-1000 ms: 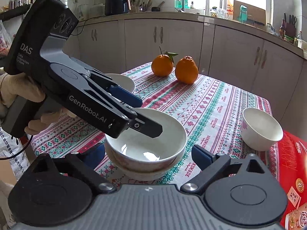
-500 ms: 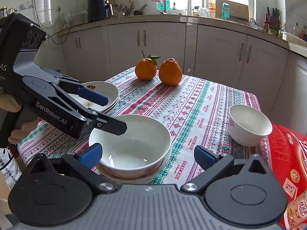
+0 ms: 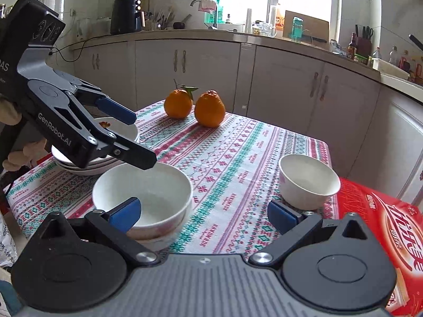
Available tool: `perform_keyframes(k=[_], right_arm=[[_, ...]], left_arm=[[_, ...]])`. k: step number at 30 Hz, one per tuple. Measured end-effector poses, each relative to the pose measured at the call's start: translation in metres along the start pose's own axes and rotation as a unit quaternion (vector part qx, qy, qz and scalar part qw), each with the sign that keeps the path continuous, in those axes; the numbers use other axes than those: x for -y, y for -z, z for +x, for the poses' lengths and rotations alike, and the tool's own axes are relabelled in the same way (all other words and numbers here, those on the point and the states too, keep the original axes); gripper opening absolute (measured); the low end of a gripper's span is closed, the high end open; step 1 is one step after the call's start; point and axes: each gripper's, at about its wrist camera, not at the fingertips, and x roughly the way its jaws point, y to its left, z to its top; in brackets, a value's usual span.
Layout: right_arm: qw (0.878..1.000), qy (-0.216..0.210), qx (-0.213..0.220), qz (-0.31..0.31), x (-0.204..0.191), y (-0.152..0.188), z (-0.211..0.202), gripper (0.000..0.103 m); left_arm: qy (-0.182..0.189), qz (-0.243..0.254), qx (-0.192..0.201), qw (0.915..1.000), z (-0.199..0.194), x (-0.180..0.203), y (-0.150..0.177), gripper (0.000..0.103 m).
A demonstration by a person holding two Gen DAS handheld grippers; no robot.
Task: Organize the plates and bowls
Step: 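Move the left tool to the remaining white bowl and grasp its rim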
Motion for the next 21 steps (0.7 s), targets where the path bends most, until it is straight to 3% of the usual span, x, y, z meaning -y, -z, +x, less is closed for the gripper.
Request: perform_keyframes(k=[10, 21], right_arm=[[0.999, 0.041, -0.006, 0.021, 0.055, 0.010, 0.013, 0.103], [0.998, 0.055, -0.015, 0.026, 0.103, 0.011, 0.048, 0.103]], left_arm=[[0.045, 0.056, -0.003, 0.9974, 0.045, 0.024, -0.051, 0.102], [0.052, 0.091, -0.032, 0.9939, 0.120, 0.035, -0.085, 0.102]])
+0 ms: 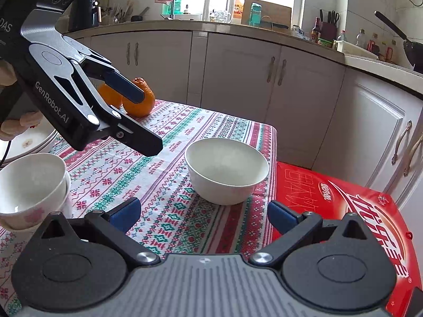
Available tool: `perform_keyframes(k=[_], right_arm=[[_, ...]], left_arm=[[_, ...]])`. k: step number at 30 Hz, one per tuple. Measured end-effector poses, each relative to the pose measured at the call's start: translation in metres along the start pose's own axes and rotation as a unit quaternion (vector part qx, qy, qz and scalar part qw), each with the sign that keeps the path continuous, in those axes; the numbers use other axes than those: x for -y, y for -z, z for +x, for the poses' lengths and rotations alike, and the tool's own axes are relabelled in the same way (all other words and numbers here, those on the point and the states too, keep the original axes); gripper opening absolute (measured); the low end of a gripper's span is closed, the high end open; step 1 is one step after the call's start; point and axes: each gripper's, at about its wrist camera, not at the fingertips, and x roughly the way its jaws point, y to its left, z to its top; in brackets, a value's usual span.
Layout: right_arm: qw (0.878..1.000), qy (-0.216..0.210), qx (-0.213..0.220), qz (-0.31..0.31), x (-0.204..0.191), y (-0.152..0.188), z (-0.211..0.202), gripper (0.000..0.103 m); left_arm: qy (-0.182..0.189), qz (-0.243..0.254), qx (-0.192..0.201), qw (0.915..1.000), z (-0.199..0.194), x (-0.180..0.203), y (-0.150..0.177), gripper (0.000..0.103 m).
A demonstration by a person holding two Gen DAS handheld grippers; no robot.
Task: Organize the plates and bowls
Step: 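Move the left tool to the remaining white bowl and grasp its rim, then carry the bowl with the left tool and lower it onto the bowl stack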
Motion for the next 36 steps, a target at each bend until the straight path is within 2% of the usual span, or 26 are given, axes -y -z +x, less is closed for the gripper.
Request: perform_keyframes(k=[4, 8, 12, 16, 20, 27, 32, 36], right_arm=[[1.000, -0.004, -0.002, 0.004, 0.011, -0.003, 0.016, 0.103], [1.000, -0.010, -0.002, 0.001, 0.019, -0.007, 0.031, 0.103], [1.000, -0.019, -0.004, 0.004, 0.026, -0.010, 0.045, 0.102], [1.000, -0.029, -0.007, 0.007, 0.030, -0.010, 0.057, 0.102], [0.999, -0.037, -0.009, 0.007, 0.034, -0.011, 0.065, 0.097], [0.999, -0.041, -0.012, 0.015, 0.040, -0.012, 0.075, 0.088], [0.999, -0.045, -0.011, 0.013, 0.041, -0.012, 0.076, 0.086], [0.999, -0.047, -0.011, 0.013, 0.042, -0.012, 0.076, 0.086]], left_arm=[[0.009, 0.005, -0.031, 0.9995, 0.028, -0.002, -0.010, 0.102], [0.011, 0.012, -0.040, 0.9991, 0.049, -0.003, -0.018, 0.101], [0.021, -0.003, -0.044, 0.9988, 0.067, -0.010, -0.025, 0.101], [0.022, -0.029, -0.058, 0.9977, 0.084, -0.019, -0.030, 0.096], [0.030, -0.041, -0.066, 0.9965, 0.095, -0.025, -0.033, 0.082], [0.043, -0.047, -0.072, 0.9954, 0.108, -0.028, -0.037, 0.080], [0.049, -0.048, -0.078, 0.9946, 0.115, -0.030, -0.038, 0.069], [0.055, -0.046, -0.078, 0.9943, 0.117, -0.029, -0.038, 0.068]])
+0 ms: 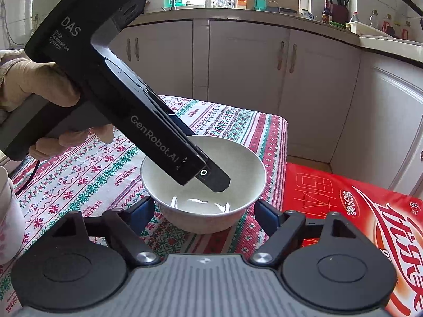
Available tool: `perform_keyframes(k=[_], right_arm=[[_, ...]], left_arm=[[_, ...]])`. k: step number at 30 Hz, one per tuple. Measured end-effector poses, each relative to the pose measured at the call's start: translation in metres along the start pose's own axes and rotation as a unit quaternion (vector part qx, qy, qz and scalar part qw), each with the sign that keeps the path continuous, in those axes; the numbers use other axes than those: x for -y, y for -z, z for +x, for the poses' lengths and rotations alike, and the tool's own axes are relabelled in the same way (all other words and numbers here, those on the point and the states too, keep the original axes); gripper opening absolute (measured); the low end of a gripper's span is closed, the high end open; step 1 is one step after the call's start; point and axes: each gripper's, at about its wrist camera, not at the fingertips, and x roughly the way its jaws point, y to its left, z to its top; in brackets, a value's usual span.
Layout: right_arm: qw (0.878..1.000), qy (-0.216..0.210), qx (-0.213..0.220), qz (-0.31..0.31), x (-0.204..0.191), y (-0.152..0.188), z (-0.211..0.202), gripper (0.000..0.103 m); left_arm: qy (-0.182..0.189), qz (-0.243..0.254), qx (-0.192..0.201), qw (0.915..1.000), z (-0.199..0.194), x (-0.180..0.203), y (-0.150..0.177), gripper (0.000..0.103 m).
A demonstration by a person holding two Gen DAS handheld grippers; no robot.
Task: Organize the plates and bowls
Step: 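Carry the bowl with the left tool and lower it onto the bowl stack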
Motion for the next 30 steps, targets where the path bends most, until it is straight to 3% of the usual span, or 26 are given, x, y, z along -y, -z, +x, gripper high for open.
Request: perform_keyframes(k=[16, 30], right_arm=[[1.000, -0.007, -0.006, 0.003, -0.004, -0.004, -0.004, 0.085], [1.000, -0.017, -0.003, -0.008, -0.032, -0.009, -0.053, 0.085]], left_arm=[[0.007, -0.002, 0.000, 1.0000, -0.005, 0.002, 0.003, 0.067], [0.011, 0.002, 0.022, 0.9997, -0.061, 0.028, 0.023, 0.067]])
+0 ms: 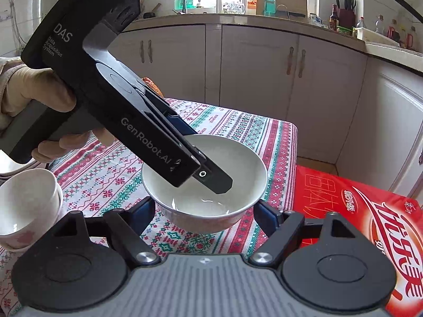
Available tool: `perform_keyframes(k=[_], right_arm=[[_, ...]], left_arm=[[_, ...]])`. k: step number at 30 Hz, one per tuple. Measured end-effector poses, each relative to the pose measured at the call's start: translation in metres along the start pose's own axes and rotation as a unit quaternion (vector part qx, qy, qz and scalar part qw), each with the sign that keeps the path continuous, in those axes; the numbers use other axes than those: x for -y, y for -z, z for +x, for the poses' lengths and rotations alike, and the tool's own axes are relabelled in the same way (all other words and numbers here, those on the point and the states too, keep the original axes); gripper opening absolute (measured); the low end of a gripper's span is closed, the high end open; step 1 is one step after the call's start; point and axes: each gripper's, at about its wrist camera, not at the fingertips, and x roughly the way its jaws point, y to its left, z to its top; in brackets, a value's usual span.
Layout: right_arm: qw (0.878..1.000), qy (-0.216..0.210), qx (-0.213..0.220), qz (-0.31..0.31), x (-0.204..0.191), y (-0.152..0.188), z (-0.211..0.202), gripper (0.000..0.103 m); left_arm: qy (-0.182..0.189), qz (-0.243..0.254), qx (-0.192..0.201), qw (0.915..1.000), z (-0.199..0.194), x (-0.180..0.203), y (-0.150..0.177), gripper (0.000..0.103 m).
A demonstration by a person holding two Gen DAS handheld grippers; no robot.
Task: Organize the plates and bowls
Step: 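Carry the bowl with the left tool and lower it onto the bowl stack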
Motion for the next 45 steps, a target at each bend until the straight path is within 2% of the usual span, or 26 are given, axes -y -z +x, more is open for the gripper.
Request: perform_keyframes(k=[14, 24, 35, 45], right_arm=[[1.000, -0.010, 0.015, -0.020, -0.052, 0.002, -0.062, 0.085], [0.998, -0.031, 0.030, -0.038, -0.094, 0.004, -0.093, 0.085], [0.994, -0.085, 0.027, -0.065, -0.140, -0.003, -0.078, 0.085], [0.991, -0.115, -0.005, -0.064, -0.156, 0.002, -0.054, 0.085]], left_arm=[[-0.011, -0.001, 0.029, 0.9995, -0.071, 0.036, 0.034, 0.067], [-0.035, -0.010, 0.050, 0.9981, -0.119, 0.051, 0.068, 0.067], [-0.072, -0.057, 0.057, 0.9941, -0.155, 0.028, 0.114, 0.068], [-0.080, -0.089, 0.048, 0.9917, -0.147, 0.011, 0.142, 0.068]])
